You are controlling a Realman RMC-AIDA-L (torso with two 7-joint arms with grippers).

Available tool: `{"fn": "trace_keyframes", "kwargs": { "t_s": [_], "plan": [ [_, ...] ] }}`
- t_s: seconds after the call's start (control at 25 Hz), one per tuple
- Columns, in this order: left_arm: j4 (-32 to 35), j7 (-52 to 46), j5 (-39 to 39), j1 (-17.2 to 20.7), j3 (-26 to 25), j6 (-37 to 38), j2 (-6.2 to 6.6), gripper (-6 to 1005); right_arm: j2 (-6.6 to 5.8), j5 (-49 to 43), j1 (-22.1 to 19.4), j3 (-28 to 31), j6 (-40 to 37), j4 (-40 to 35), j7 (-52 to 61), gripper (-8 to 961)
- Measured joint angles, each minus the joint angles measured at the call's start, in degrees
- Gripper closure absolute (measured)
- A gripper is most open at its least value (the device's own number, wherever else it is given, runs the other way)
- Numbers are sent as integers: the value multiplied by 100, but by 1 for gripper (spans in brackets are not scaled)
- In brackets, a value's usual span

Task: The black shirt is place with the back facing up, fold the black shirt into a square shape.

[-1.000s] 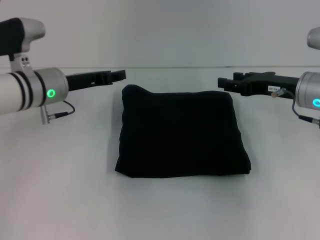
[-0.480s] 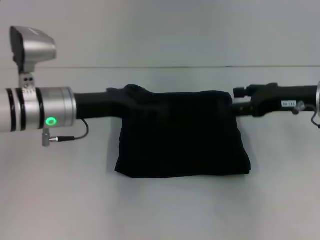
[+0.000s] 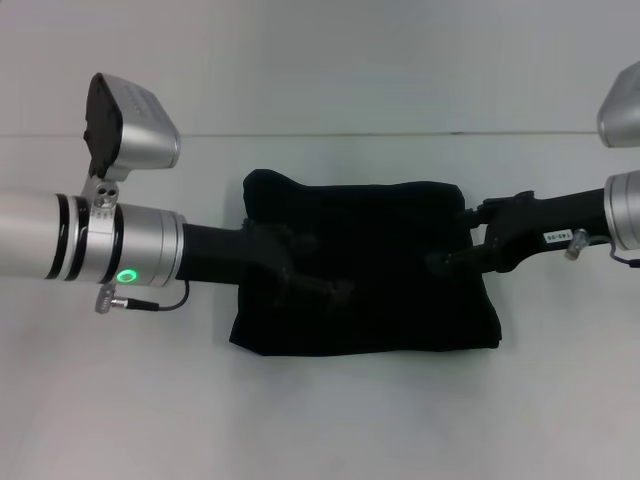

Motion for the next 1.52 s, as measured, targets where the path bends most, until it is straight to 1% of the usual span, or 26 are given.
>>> {"fn": "trace_keyframes", "kwargs": {
  "t_s": [0.12, 0.24, 0.4, 0.6, 0.8, 1.52],
  "plan": [
    [90, 0, 88, 64, -28, 24, 4, 96, 33, -13, 19, 11, -2, -4, -58, 26],
    [234, 13, 89, 152, -76, 85, 4, 95, 37, 20, 19, 35, -29, -36, -91, 26],
    [361, 49, 92, 251, -122, 144, 24, 95, 50, 206, -82, 76, -119, -85, -372, 26],
    [431, 164, 63, 313, -375, 422, 47, 95, 59, 516, -264, 488, -397, -87, -986, 26],
    [436, 217, 50, 327, -542, 598, 72, 95, 55, 551, -362, 767, -549, -94, -1113, 26],
    [436, 222, 44, 331, -554, 644, 68, 95, 58, 556, -400, 792, -518, -95, -1127, 25]
  ]
}}
